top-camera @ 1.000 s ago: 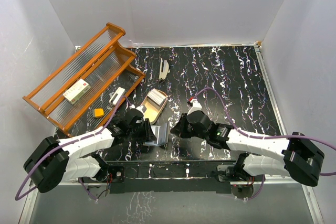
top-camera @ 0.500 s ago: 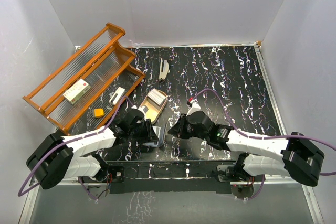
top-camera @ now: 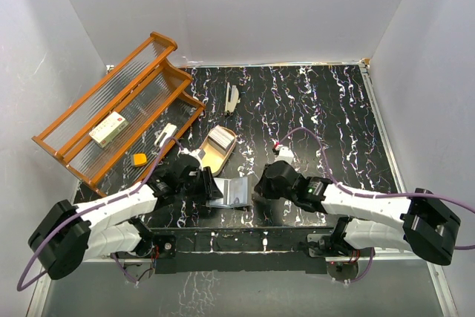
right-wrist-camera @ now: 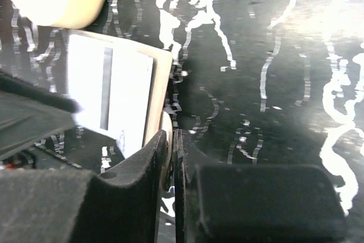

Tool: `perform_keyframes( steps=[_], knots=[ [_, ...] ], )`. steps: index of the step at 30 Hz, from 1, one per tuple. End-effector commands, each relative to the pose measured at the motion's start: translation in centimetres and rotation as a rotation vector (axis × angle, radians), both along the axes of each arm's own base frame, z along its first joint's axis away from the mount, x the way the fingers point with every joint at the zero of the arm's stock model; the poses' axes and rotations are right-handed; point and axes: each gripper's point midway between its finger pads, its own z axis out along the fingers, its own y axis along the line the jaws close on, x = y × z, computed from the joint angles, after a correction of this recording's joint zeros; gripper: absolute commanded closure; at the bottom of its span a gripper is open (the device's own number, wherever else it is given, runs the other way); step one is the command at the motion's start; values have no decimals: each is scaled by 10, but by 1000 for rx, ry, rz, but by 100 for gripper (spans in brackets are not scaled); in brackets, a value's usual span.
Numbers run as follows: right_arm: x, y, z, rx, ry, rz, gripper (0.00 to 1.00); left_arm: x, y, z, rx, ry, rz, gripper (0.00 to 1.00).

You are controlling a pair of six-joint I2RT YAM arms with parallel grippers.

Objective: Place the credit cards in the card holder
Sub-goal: Adjust the card holder at the center of the board.

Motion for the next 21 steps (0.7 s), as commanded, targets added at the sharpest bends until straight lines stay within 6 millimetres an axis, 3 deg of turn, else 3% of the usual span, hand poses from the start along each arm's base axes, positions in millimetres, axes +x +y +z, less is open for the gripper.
perform_keyframes(
  steps=[1, 4, 7, 14, 21],
  knots=[
    [18, -20, 18, -96, -77, -81, 85, 9, 8, 20, 31, -64, 25, 64],
    [19, -23, 24, -118, -68, -98, 71, 11, 12, 25, 36, -84, 30, 61],
    [19, -14, 36, -90, -67, -81, 64, 12, 14, 26, 38, -100, 33, 56],
    [20, 22, 50, 49, -87, 6, 64, 17, 4, 28, -3, -97, 26, 53],
    [23, 34, 30, 6, -57, 41, 66, 20, -3, 28, -23, -96, 15, 53]
  ],
)
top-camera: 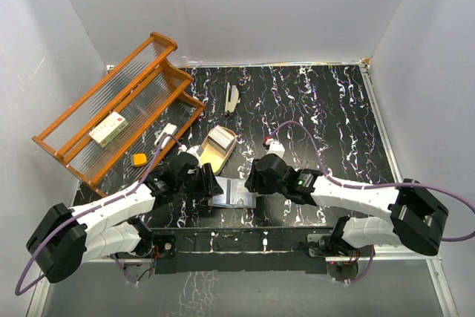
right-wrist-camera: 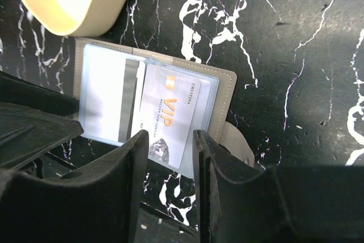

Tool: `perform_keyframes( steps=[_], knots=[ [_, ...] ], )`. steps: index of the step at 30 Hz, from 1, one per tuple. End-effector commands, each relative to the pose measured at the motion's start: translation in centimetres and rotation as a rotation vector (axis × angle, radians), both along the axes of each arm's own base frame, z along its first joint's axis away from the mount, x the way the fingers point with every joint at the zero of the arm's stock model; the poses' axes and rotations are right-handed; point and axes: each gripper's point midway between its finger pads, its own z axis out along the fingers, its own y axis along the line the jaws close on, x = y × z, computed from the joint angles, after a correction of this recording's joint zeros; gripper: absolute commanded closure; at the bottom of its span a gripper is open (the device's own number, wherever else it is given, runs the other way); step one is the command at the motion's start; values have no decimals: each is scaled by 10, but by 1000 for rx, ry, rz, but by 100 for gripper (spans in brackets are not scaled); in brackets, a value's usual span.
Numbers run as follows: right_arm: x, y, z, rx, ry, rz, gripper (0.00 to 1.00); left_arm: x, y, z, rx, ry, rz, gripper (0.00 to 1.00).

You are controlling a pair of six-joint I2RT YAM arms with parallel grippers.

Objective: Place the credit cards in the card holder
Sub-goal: Adjust the card holder at the center of the board.

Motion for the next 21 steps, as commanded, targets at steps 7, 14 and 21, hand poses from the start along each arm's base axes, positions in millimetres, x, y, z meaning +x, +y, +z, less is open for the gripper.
perform_keyframes(
  steps=[7, 14, 21],
  knots=[
    [11, 19, -7, 29, -40, 29, 70, 10, -18, 16, -78, -32, -27, 54],
    [6, 11, -37, -18, -7, 29, 74, 10, -20, 27, -90, -29, -23, 53],
    [5, 6, -43, -38, -1, 23, 75, 18, -20, 41, -85, -61, -14, 51]
  ],
)
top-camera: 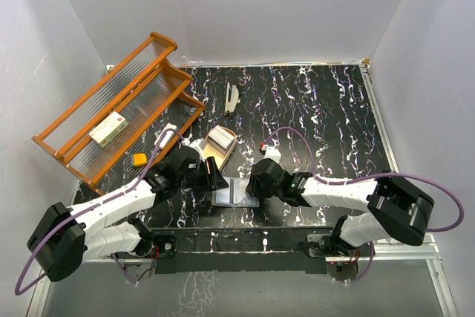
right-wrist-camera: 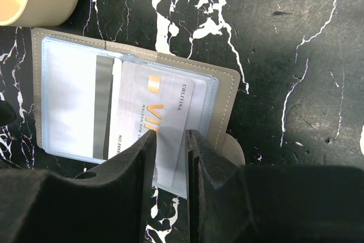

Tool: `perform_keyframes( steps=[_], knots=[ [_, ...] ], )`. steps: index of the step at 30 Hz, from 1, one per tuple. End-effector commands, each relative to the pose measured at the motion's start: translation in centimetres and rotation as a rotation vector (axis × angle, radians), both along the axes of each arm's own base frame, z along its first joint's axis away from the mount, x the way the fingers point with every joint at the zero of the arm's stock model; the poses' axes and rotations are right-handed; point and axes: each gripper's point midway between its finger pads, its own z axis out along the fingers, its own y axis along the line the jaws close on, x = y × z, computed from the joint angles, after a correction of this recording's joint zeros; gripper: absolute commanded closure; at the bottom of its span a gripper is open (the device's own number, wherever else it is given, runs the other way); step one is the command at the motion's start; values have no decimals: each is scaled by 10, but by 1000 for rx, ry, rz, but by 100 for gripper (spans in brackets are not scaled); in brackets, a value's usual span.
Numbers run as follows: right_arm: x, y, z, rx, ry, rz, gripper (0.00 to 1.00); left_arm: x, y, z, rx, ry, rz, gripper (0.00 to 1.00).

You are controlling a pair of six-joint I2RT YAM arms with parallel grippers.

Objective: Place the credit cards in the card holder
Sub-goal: Adjust the card holder at the center of the board, then turn over the card slot in the card holder.

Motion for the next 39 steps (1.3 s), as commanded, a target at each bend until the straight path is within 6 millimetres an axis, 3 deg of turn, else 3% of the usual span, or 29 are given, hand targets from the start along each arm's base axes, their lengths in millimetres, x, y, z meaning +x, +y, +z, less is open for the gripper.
perform_keyframes(
  steps=[1, 17, 26, 39],
  knots=[
    [6, 4, 5, 23, -38, -6, 75, 9, -5, 18, -26, -38, 5, 51],
    [6, 2, 5, 25, -41, -9, 75, 7, 1, -21, 55, 10, 0, 50],
    [5, 1, 5, 24, -41, -9, 75, 8, 8, -28, 105, 7, 1, 50],
    [5, 0, 4, 20, -41, -10, 75, 7, 1, -32, 78, 23, -20, 49]
  ],
)
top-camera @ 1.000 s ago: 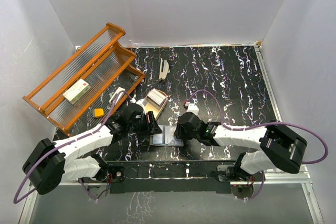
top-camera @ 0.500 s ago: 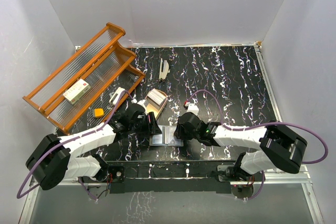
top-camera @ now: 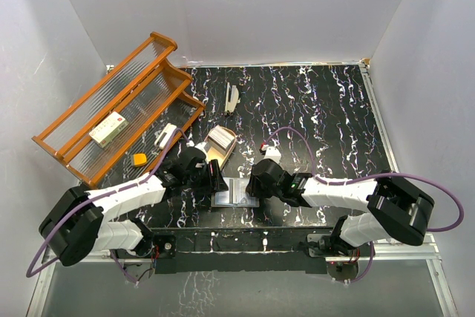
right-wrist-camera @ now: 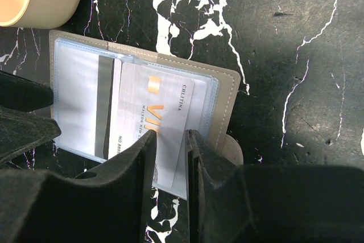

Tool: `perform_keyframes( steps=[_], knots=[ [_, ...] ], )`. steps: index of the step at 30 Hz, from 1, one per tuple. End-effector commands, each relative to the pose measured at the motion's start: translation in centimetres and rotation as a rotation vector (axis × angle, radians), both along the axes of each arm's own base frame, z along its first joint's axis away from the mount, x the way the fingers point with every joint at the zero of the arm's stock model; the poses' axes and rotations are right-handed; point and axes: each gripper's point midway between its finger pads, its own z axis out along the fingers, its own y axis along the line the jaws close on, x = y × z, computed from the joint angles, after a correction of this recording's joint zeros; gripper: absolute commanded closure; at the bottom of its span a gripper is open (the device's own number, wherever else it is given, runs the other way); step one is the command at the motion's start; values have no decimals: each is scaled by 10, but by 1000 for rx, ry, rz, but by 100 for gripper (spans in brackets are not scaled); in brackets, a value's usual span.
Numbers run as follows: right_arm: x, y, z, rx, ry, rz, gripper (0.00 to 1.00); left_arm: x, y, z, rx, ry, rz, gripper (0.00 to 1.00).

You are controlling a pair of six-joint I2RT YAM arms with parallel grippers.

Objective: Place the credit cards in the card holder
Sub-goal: Turn over the card slot in the card holder.

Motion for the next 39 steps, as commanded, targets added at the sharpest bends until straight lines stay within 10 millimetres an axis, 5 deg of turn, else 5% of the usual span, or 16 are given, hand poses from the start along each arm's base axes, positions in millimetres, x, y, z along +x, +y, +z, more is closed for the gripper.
perform_keyframes(
  steps=[1, 6, 19, 39],
  knots=[
    [4, 0, 4, 15, -35, -6, 75, 1, -3, -1, -19, -2, -11, 49],
    [4, 0, 2, 13, -33, -7, 75, -1, -13, 7, -86, 4, -28, 49],
    [3, 0, -2, 17, -34, -5, 75, -7, -49, 64, -396, -24, -75, 47],
    [14, -17, 48, 49, -132, -87, 66, -9, -76, 67, -551, 15, -154, 47]
  ],
)
